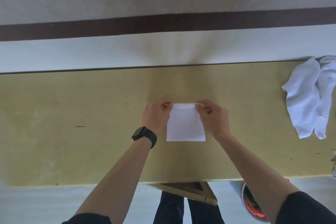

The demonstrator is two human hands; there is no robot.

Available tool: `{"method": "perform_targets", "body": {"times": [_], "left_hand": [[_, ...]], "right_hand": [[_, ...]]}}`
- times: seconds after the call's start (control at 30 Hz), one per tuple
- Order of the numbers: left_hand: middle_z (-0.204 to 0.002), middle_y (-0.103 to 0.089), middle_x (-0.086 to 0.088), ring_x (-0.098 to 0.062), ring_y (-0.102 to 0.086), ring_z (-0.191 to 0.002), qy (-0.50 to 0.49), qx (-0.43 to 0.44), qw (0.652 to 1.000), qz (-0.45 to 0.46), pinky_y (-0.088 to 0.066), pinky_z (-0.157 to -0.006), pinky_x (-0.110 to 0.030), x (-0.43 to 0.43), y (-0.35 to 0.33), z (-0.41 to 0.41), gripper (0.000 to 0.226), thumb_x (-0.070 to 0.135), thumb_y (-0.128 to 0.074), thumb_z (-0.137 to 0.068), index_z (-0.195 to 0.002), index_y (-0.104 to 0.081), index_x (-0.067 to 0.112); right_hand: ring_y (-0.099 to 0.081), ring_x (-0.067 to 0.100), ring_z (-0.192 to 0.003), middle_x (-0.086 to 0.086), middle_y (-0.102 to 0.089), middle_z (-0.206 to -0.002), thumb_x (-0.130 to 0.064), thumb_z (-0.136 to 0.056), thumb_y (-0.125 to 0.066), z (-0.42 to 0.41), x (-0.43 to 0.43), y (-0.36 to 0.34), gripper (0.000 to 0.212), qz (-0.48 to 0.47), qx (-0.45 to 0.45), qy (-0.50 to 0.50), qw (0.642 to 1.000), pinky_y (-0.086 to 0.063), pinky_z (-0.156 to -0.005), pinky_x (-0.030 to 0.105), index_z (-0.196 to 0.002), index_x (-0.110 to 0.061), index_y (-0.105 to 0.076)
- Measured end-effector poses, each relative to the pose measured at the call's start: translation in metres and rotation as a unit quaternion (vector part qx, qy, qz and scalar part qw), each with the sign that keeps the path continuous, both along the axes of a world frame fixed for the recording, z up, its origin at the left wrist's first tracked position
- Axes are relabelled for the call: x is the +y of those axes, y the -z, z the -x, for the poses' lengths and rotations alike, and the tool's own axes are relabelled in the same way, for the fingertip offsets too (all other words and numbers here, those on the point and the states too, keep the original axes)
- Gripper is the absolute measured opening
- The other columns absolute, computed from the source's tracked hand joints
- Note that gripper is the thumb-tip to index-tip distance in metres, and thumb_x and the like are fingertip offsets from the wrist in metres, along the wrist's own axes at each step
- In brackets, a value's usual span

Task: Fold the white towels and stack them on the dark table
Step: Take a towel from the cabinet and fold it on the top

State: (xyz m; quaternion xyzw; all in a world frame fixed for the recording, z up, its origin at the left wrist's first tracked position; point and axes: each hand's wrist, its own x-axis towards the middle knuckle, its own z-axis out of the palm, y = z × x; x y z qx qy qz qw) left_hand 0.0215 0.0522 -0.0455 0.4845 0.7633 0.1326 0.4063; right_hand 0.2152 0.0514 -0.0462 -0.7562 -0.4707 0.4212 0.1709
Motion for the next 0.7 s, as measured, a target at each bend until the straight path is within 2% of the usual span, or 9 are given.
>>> {"method": "perform_targets", "body": {"times": [0.17, 0.27, 0.33, 0.4, 0.43, 0.47, 0.53, 0.6, 0.7], "left_hand": [[-0.092, -0.063, 0.010, -0.012, -0.061, -0.079, 0.034, 0.053, 0.998, -0.010, -0.049, -0.065, -0.028, 0.001, 0.004, -0.001, 0.011, 0.041, -0.054, -0.095, -0.099, -0.065, 0.038], [-0.105, -0.058, 0.003, -0.020, -0.061, -0.085, 0.080, 0.094, 0.992, -0.039, -0.050, -0.067, -0.032, -0.006, 0.005, -0.005, 0.021, 0.039, -0.050, -0.098, -0.116, -0.058, 0.032], [-0.121, -0.058, -0.007, -0.029, -0.057, -0.098, 0.161, 0.180, 0.962, -0.130, -0.051, -0.075, -0.039, -0.018, 0.010, -0.009, 0.035, 0.034, -0.051, -0.098, -0.130, -0.052, 0.021], [-0.139, -0.050, -0.011, -0.033, -0.050, -0.120, 0.222, 0.219, 0.926, -0.214, -0.045, -0.096, -0.046, -0.035, 0.019, -0.012, 0.045, 0.032, -0.052, -0.096, -0.138, -0.050, 0.016], [-0.147, -0.045, -0.009, -0.031, -0.043, -0.132, 0.249, 0.216, 0.916, -0.228, -0.038, -0.107, -0.049, -0.042, 0.024, -0.014, 0.049, 0.034, -0.049, -0.097, -0.142, -0.047, 0.015], [-0.154, -0.038, -0.006, -0.029, -0.036, -0.141, 0.271, 0.208, 0.913, -0.223, -0.031, -0.114, -0.051, -0.049, 0.031, -0.015, 0.053, 0.036, -0.045, -0.098, -0.147, -0.043, 0.015], [-0.161, -0.026, 0.001, -0.022, -0.023, -0.149, 0.292, 0.194, 0.918, -0.186, -0.022, -0.119, -0.053, -0.056, 0.043, -0.018, 0.058, 0.041, -0.036, -0.101, -0.154, -0.032, 0.017], [-0.165, -0.016, 0.005, -0.016, -0.012, -0.152, 0.297, 0.187, 0.923, -0.154, -0.015, -0.120, -0.054, -0.054, 0.051, -0.017, 0.060, 0.045, -0.030, -0.102, -0.157, -0.023, 0.020], [-0.165, -0.002, 0.011, -0.009, 0.003, -0.152, 0.311, 0.190, 0.922, -0.131, -0.002, -0.122, -0.052, -0.053, 0.057, -0.013, 0.062, 0.050, -0.023, -0.102, -0.158, -0.009, 0.025]], "right_hand": [[-0.055, 0.001, -0.075, -0.011, -0.059, -0.079, -0.028, -0.089, -0.065, 0.001, 0.002, 0.007, 0.010, -0.052, -0.046, -0.028, 0.997, -0.040, -0.067, 0.017, -0.095, -0.034, -0.071], [-0.054, 0.002, -0.082, -0.004, -0.054, -0.099, -0.029, -0.091, -0.062, 0.004, -0.005, 0.009, 0.020, -0.057, -0.053, -0.038, 0.996, -0.047, -0.081, 0.025, -0.110, -0.032, -0.066], [-0.053, 0.015, -0.104, 0.000, -0.048, -0.124, -0.030, -0.093, -0.060, 0.006, -0.015, 0.009, 0.034, -0.092, -0.092, -0.058, 0.990, -0.045, -0.092, 0.030, -0.127, -0.028, -0.057], [-0.043, 0.024, -0.121, 0.004, -0.043, -0.142, -0.030, -0.095, -0.055, 0.011, -0.028, 0.012, 0.041, -0.166, -0.177, -0.104, 0.964, -0.039, -0.097, 0.036, -0.134, -0.019, -0.052], [-0.039, 0.025, -0.128, 0.005, -0.042, -0.148, -0.029, -0.096, -0.052, 0.014, -0.036, 0.014, 0.042, -0.193, -0.210, -0.135, 0.949, -0.036, -0.100, 0.038, -0.137, -0.015, -0.051], [-0.036, 0.024, -0.136, 0.005, -0.040, -0.152, -0.029, -0.098, -0.047, 0.017, -0.043, 0.018, 0.046, -0.202, -0.230, -0.168, 0.937, -0.032, -0.104, 0.039, -0.140, -0.012, -0.048], [-0.022, 0.019, -0.149, 0.003, -0.028, -0.161, -0.032, -0.102, -0.033, 0.020, -0.055, 0.031, 0.054, -0.175, -0.246, -0.223, 0.927, -0.022, -0.116, 0.043, -0.151, -0.010, -0.033], [-0.007, 0.016, -0.153, 0.000, -0.012, -0.166, -0.037, -0.104, -0.022, 0.017, -0.059, 0.044, 0.060, -0.140, -0.254, -0.252, 0.923, -0.011, -0.121, 0.048, -0.157, -0.011, -0.018], [-0.001, 0.015, -0.153, -0.005, 0.002, -0.166, -0.044, -0.104, -0.014, 0.008, -0.059, 0.053, 0.063, -0.127, -0.254, -0.289, 0.914, -0.002, -0.122, 0.050, -0.159, -0.014, -0.007]]}}
